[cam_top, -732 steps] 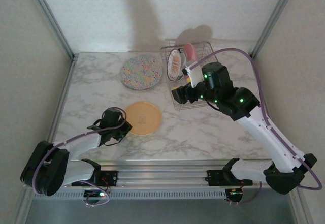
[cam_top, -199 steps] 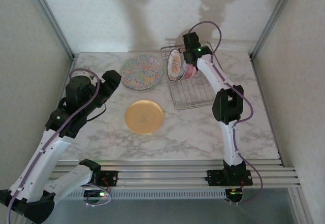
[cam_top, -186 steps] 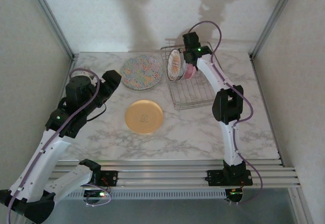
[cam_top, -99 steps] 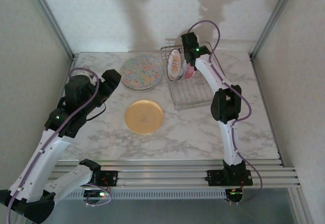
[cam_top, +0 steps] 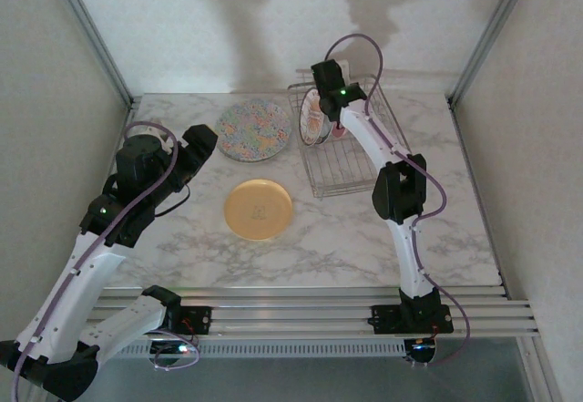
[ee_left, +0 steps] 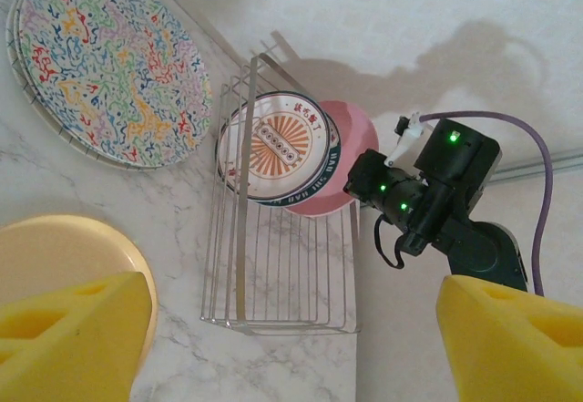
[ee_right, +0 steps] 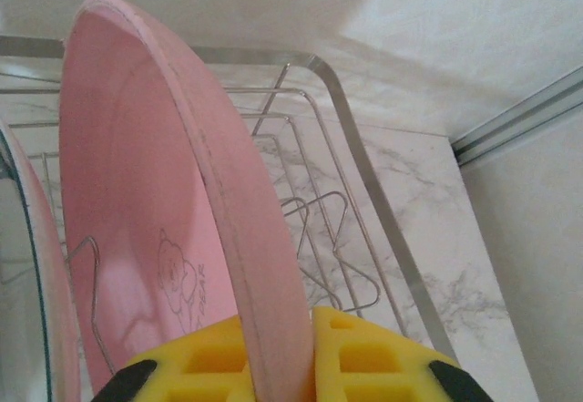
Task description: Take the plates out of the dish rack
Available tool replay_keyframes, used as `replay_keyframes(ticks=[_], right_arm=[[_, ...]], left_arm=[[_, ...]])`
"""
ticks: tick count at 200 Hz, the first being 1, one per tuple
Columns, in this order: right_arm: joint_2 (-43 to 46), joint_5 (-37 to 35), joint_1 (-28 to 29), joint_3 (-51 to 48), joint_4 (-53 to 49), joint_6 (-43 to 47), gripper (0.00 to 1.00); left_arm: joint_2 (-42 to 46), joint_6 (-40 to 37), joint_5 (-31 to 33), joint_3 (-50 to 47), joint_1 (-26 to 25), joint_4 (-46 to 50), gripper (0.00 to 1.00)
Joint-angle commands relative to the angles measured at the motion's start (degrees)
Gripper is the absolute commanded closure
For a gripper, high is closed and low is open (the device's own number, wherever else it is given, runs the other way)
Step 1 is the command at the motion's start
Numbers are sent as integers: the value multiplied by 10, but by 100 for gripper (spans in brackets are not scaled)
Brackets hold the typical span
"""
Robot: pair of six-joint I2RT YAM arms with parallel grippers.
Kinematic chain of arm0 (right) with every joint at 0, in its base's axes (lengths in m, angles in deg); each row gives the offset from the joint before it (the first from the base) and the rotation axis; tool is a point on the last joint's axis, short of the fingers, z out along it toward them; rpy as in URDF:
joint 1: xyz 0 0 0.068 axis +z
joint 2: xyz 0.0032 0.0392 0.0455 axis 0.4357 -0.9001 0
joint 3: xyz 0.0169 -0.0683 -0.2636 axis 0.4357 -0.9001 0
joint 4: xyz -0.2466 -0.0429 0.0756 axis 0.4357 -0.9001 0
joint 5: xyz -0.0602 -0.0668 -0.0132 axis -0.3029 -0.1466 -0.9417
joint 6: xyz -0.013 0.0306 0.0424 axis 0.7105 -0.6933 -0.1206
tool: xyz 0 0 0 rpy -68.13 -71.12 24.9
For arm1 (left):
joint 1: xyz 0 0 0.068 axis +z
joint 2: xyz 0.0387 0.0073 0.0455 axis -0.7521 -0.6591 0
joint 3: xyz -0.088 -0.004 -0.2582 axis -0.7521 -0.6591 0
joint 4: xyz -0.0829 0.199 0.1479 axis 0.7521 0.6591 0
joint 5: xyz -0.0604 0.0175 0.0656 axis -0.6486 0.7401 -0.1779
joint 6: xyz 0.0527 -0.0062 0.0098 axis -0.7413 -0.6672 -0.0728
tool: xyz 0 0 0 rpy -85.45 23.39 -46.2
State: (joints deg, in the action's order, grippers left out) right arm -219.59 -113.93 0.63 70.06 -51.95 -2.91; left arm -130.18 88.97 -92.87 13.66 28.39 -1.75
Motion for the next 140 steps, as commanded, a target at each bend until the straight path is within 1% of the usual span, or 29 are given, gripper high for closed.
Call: replay_keyframes(ticks=[1,49,85,110,140], right_arm=[[62,-53,5,-12,56,21,100],[118,-96,-2,-54,109,81,100],[174,-108,-17,-88,143,112,100],[233,-97,-26,-131,174,128,100],[305,-50,-42,-162,136,91,100]], left_arm=[[5,-8,-18,23,5,-13,19],[-19,-5,-40,35,5,-42,19],[-53,-7,-77,61,3,-84,19],[-77,-6,-113,78,-5,-135,19],[-122,-20,-143,112,-29,-175,19]])
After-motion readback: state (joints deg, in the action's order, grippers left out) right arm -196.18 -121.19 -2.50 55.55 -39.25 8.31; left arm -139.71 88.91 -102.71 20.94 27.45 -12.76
